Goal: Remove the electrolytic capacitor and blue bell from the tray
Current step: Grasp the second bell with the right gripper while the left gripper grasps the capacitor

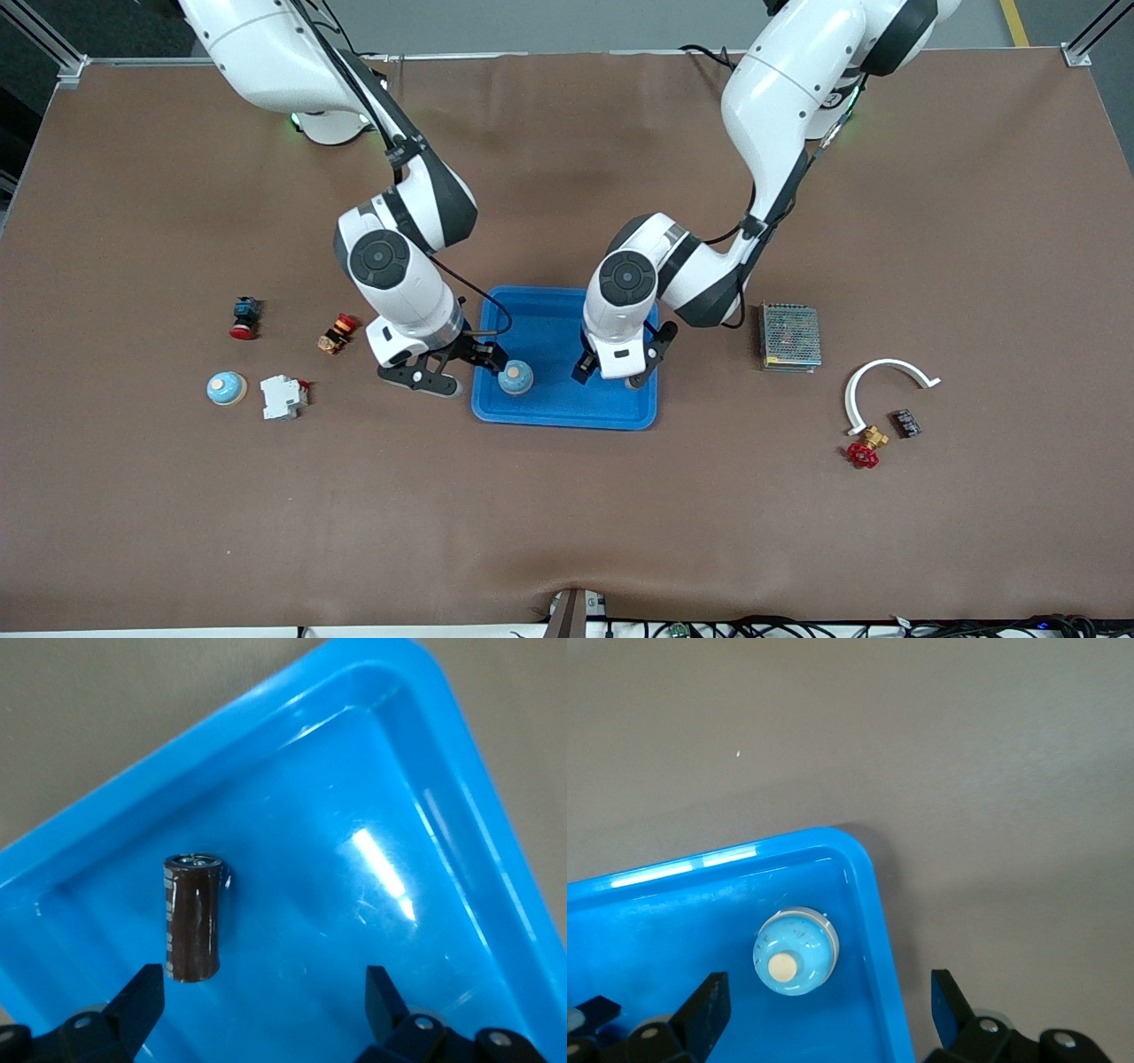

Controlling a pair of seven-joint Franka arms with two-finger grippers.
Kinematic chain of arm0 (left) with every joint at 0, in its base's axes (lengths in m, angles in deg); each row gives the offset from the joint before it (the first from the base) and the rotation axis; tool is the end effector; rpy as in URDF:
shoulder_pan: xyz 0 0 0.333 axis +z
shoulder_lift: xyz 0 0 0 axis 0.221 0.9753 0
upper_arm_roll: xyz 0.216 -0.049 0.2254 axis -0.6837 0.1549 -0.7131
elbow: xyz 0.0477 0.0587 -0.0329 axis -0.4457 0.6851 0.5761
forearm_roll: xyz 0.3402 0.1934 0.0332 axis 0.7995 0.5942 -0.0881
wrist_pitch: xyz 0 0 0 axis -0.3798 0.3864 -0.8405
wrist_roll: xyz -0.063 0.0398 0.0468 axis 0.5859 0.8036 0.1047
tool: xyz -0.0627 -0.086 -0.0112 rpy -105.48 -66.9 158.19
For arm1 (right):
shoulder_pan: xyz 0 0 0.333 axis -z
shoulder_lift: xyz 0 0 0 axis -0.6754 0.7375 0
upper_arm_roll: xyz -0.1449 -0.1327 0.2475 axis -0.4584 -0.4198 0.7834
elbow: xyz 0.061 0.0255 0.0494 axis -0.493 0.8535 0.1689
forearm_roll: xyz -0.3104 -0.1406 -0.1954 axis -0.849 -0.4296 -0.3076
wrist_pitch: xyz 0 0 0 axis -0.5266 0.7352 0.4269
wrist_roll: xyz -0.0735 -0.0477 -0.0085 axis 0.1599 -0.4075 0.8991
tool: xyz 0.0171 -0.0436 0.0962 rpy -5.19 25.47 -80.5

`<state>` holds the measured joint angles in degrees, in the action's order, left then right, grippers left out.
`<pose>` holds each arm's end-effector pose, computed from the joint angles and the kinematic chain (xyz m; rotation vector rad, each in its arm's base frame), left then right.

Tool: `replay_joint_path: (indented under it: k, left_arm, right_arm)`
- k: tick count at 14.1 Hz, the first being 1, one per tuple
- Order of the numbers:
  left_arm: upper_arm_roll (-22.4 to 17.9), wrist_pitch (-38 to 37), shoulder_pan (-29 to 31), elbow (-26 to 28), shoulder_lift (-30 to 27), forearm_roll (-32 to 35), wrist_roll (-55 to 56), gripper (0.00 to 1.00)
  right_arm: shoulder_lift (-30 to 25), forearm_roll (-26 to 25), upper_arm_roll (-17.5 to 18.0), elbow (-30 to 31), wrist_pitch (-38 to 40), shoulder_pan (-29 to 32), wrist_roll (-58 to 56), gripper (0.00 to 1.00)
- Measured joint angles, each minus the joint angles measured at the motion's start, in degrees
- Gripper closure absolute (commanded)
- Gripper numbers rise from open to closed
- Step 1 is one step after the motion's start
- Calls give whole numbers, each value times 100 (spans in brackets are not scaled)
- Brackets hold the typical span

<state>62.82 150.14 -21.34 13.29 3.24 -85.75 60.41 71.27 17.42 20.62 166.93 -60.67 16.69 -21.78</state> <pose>0.5621 -0.4728 0.2125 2.7208 1.4403 -0.0918 0.6000 0.3475 0.2840 -2.9795 0.4094 -0.1155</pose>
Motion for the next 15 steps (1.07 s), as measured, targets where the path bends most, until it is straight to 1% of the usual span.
replay_joint_path:
  k: [5, 9, 13, 14, 15]
  left_arm:
    - [-24, 15, -29, 58, 74, 0, 0, 0]
    - [-53, 11, -29, 301, 78, 8, 0, 0]
    - [-77, 11, -28, 437, 77, 13, 0, 0]
    - [-84, 11, -28, 451, 77, 13, 0, 2]
    - [-88, 11, -27, 455, 77, 13, 0, 23]
  right_arm:
    - [520, -2, -6, -439, -147, -252, 221, 0]
    - [752, -34, -13, -509, -207, -330, 235, 0]
    - [915, -220, -18, -563, -208, -364, 234, 0]
    - [947, -223, -20, -568, -211, -375, 234, 0]
    - [978, -224, -22, -568, -217, -386, 234, 0]
